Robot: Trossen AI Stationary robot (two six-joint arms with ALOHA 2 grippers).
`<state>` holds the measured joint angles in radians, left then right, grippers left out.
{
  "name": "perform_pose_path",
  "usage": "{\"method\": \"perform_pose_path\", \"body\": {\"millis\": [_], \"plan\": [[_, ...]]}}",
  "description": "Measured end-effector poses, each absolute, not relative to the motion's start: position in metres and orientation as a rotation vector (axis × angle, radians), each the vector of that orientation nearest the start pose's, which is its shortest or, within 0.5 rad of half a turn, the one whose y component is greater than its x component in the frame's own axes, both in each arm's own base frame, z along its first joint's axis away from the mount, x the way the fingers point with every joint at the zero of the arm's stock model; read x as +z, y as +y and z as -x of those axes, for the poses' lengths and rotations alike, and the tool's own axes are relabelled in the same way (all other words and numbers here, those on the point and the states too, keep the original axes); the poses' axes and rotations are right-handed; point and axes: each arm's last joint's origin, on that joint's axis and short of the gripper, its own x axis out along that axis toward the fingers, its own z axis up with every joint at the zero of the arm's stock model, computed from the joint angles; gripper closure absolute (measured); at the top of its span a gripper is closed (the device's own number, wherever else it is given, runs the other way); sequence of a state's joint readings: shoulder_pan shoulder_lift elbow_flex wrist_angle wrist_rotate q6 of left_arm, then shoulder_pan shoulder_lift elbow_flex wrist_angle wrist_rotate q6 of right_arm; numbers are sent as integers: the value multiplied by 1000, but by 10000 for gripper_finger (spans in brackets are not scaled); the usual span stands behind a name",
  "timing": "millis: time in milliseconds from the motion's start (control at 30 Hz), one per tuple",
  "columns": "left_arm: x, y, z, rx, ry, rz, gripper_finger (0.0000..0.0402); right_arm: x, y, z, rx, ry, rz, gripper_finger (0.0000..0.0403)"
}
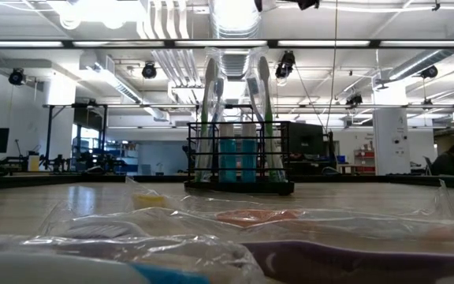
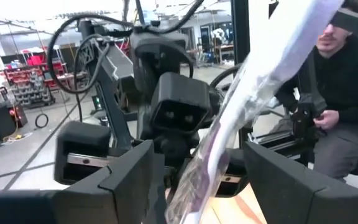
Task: Pick & Place toothbrushing station
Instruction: Put the top purple toothbrush into the wire organizer
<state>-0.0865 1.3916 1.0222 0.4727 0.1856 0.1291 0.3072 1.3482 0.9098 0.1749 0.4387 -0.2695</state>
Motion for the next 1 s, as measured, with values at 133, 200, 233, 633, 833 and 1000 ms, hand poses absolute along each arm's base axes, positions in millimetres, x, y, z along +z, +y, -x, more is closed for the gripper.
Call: {"method": "perform_pose_path", "body": {"millis": [133,200,233,633,833,1000], "plan": [[339,-33,-318,-266,-113,-132,153,289,80,-295,-94,261,367,385],[338,-33,-317,-266,-114,-132,161,291,80,-296,-94,256,365,385],[337,-33,-317,-266,-110,-132,166,291,80,-295,-93,258,366,385],[340,-33,-315,-270,-126,-140,284,293,80,-294,-95,251,359,385],[339,-34,-315,-292,-128,-185,381,293,80,-294,-93,250,347,385],[340,-36,-314,-302,-131,-198,381,293,80,-294,-92,250,321,363]]}}
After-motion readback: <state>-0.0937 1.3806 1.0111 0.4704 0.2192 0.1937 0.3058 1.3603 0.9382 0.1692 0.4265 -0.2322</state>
